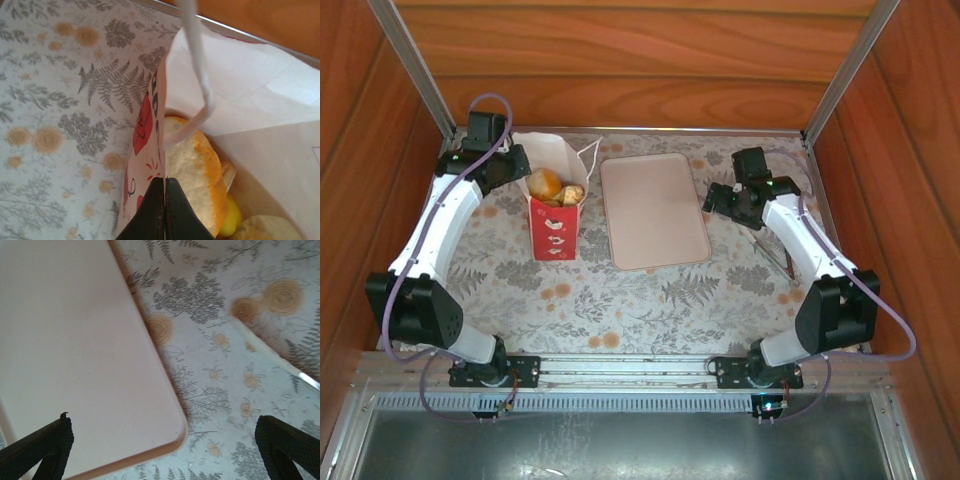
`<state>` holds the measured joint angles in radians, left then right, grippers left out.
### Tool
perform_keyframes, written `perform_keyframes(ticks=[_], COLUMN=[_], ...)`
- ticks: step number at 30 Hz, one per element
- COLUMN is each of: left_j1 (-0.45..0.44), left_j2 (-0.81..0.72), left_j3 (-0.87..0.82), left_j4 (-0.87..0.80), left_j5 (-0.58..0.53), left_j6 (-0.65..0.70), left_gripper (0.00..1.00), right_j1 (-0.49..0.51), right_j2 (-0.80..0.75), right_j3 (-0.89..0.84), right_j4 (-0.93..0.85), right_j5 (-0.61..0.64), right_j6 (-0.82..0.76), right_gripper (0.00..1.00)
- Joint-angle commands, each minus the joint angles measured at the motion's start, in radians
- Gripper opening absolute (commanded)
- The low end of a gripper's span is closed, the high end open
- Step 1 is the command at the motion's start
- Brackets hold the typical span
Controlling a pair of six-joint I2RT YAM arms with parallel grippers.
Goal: Take the fake bread out of the paper bag
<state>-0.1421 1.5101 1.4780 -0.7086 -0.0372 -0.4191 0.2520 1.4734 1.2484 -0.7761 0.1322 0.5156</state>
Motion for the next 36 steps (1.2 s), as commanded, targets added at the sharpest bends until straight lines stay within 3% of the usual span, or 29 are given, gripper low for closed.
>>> perform_keyframes(ticks=[1, 7, 18, 28, 36], left_j1=[0.004, 0.003, -0.007, -0.061, -0.074], left_j2=[0.038, 0.082, 0.141, 0.176, 0.16], left_j3=[0.06, 0.177, 0.275, 0.288, 0.263], left_j4=[-0.063, -0.078, -0.077, -0.054, -0.011], left_j5=[0.008, -0.022, -0.078, -0.107, -0.074], left_j6=[0.068, 0.118, 0.178, 0.28, 0.252], left_gripper=[0.0, 0.0, 0.0, 0.0, 0.0], right_j1=[-0.053, -0.241, -0.565, -0.629, -0.629], right_j2=[-0.041, -0.098, -0.116, 0.038, 0.134], right_j3=[-0.028, -0.128, -0.26, -0.227, -0.193], right_j4=[-0.077, -0.089, 0.058, 0.124, 0.141], right_j5=[0.094, 0.102, -0.074, -0.129, -0.123], right_j6=[0.026, 0.016, -0.095, -0.129, -0.128], right_gripper=[1.0, 1.0, 1.0, 1.0, 1.0])
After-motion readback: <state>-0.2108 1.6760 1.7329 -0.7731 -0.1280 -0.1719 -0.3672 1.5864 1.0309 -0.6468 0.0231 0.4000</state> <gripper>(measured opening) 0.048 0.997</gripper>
